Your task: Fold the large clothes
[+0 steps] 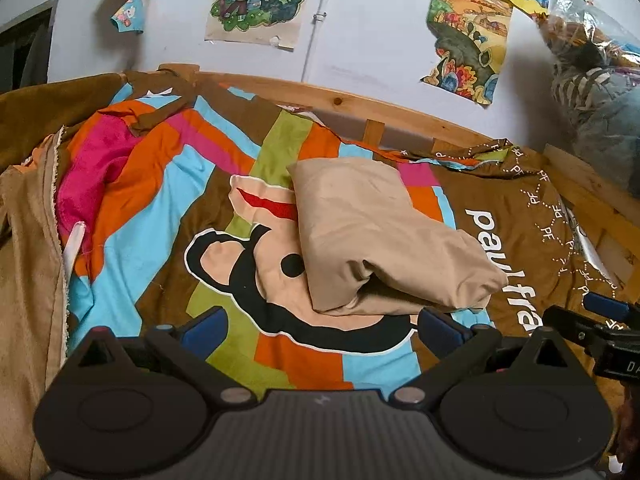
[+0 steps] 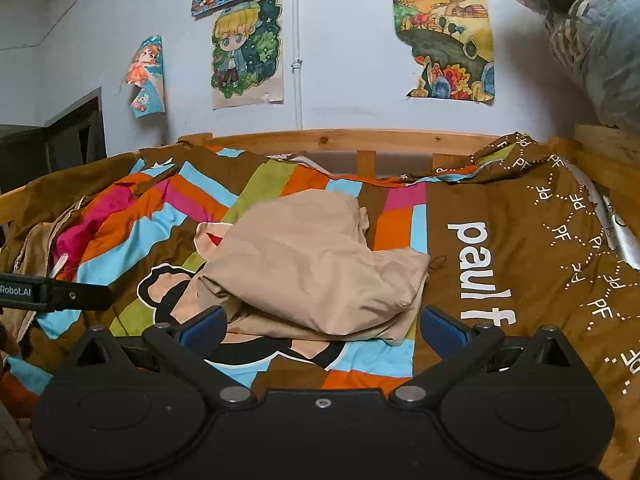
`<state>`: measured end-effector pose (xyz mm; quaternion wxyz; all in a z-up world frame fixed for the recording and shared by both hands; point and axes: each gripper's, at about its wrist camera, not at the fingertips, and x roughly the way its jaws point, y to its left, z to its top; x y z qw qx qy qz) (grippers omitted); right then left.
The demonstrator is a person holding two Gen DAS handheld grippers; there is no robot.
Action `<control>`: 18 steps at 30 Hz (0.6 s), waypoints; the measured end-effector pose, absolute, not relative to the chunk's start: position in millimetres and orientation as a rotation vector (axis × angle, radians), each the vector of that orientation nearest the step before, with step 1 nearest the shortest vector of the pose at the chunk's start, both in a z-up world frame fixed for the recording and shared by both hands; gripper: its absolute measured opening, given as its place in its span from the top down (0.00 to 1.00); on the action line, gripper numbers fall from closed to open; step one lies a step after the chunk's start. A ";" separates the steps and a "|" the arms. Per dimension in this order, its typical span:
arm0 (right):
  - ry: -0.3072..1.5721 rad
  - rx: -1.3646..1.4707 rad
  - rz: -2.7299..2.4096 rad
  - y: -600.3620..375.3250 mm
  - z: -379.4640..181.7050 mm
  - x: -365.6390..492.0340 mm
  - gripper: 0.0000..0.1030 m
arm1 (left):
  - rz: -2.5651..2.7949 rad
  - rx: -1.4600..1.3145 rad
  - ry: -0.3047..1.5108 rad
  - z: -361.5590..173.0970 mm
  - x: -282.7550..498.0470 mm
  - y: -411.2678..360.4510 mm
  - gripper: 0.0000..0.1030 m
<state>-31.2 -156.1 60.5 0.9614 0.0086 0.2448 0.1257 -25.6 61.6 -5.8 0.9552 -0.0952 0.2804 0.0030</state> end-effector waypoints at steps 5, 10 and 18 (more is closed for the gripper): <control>0.498 0.024 0.250 -157.9 60.7 -31.2 0.01 | 0.006 -0.189 0.573 -5.3 -24.9 60.5 0.01; 0.499 0.024 0.248 -157.1 60.7 -31.2 0.01 | 0.005 -0.186 0.575 -6.0 -25.2 60.6 0.01; 0.506 0.024 0.252 -156.9 60.1 -31.0 0.01 | 0.005 -0.186 0.575 -6.3 -25.8 60.3 0.01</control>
